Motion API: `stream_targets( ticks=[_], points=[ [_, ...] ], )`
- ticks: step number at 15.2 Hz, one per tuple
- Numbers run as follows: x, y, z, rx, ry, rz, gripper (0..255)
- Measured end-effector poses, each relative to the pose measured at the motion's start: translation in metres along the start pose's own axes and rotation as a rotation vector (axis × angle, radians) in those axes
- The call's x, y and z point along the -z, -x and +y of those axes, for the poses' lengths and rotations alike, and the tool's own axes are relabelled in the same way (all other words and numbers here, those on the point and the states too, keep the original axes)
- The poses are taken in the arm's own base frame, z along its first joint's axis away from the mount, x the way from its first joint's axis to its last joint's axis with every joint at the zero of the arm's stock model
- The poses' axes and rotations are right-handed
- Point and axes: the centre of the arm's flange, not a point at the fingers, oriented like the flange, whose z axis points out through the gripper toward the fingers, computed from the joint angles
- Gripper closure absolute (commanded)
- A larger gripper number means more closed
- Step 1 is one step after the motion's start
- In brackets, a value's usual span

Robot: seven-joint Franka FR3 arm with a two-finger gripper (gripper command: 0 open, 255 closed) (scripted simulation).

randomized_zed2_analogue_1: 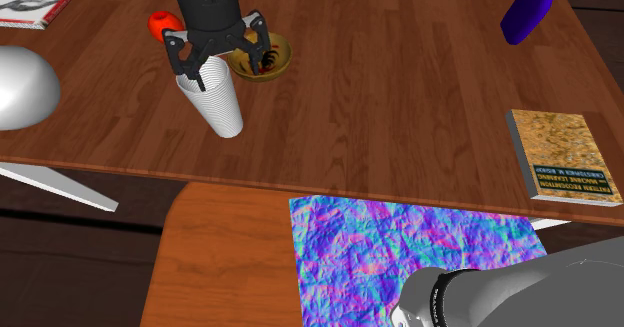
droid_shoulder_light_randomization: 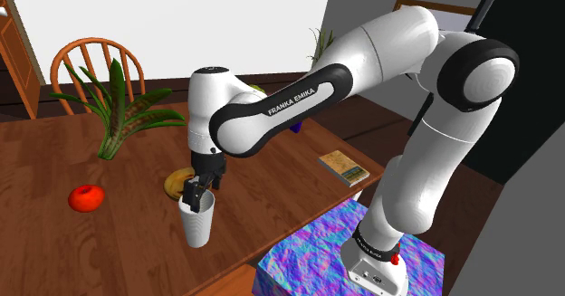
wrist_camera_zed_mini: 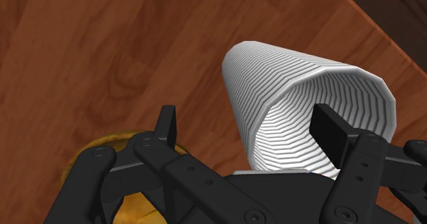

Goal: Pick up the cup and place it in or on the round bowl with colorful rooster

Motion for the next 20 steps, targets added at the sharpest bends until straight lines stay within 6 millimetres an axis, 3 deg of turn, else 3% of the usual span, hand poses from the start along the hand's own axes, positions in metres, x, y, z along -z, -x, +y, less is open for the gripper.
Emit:
stream_targets(
  ticks=[2, 3, 13, 20],
  points=[
    [0.0, 0.0, 0.0, 0.0, 0.0, 0.0, 0],
    [0.0, 0.0, 0.0, 0.0, 0.0, 0.0, 255],
    [0.0, 0.0, 0.0, 0.0, 0.0, 0.0, 255],
    [0.031, 0.001, -0.003, 0.0, 0.0, 0.0, 255]
  ],
)
